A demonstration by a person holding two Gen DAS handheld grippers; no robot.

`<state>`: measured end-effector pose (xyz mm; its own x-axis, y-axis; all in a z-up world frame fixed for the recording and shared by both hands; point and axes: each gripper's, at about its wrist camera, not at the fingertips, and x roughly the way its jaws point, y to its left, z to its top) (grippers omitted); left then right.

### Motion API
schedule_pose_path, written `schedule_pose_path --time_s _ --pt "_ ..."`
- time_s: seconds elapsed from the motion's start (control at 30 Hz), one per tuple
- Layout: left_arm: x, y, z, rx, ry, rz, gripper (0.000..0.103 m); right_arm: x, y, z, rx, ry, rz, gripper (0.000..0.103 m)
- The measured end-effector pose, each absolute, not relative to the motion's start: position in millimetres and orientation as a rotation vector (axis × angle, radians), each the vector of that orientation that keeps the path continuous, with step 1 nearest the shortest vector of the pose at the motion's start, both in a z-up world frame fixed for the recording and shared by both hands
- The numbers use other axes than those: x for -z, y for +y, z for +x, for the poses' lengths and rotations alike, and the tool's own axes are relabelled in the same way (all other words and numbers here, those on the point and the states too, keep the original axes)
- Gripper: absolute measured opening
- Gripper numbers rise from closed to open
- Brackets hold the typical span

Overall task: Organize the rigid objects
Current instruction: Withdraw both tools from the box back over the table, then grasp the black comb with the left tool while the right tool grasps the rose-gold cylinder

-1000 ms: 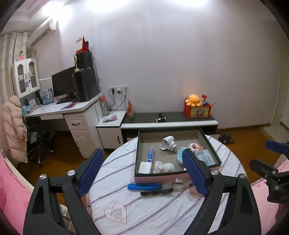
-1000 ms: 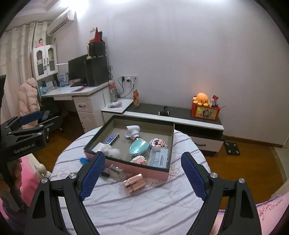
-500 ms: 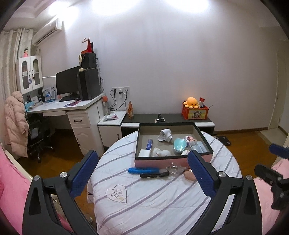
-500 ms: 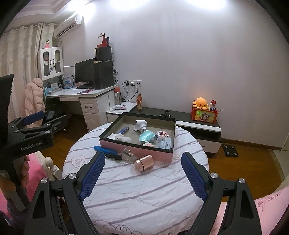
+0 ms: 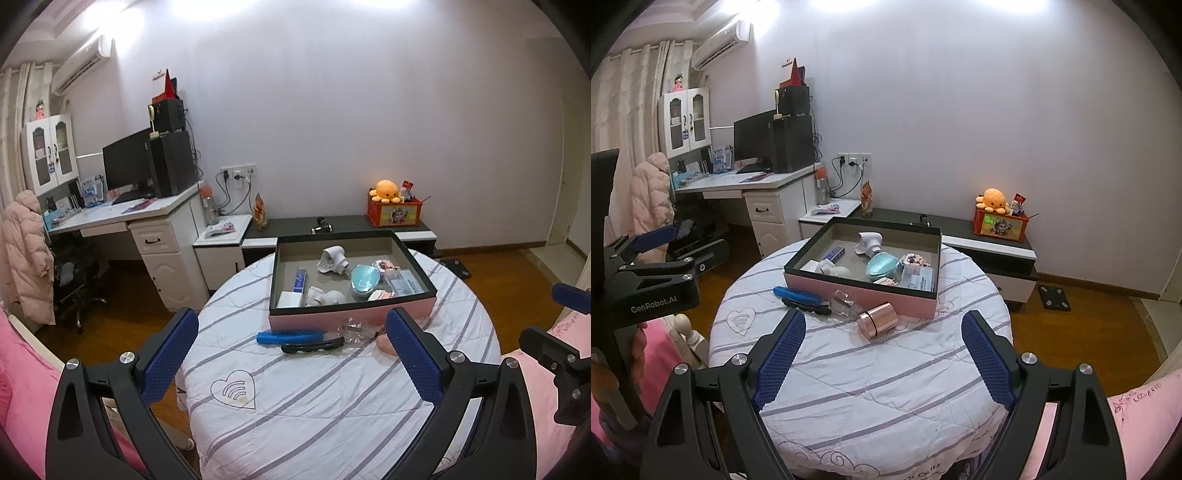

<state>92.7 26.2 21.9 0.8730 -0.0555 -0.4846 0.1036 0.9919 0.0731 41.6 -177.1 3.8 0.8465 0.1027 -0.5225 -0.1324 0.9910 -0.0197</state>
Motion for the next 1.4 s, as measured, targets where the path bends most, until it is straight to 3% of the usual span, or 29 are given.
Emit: schedule_pose_path --time_s 0.33,0.73,1.1,1.13,1.17,1.23,1.4 --pt "15.9 27.8 144.4 0.101 0.654 0.11 0.103 26.6 -169.0 91.7 -0.134 0.686 -0.058 0.088" --pt "98.6 24.7 221.1 0.095 0.931 0.119 0.103 114.5 -160.6 198.3 -0.183 0.969 -0.054 0.088" --pt "146.1 13.9 269.5 0.143 1.062 0.072 0.102 156.6 -168.2 250.7 -0.273 1.043 -0.016 0.088" --pt "150.4 14.3 272.6 0.15 1.072 0.056 0.101 157.8 -168.0 251.4 -0.284 1.037 -0.01 0.083" --pt "155.7 14.4 274.4 0.173 1.086 0.027 0.091 157.9 -168.2 251.0 -0.285 1.026 -0.013 0.076" --pt "156.7 8.9 271.1 0.161 1.055 0.075 0.083 159.6 -169.2 251.2 -0.287 1.019 -0.023 0.074" --pt "154.8 8.0 267.1 0.199 1.062 0.071 0.082 159.5 -170.4 253.3 -0.306 1.017 -0.025 0.074"
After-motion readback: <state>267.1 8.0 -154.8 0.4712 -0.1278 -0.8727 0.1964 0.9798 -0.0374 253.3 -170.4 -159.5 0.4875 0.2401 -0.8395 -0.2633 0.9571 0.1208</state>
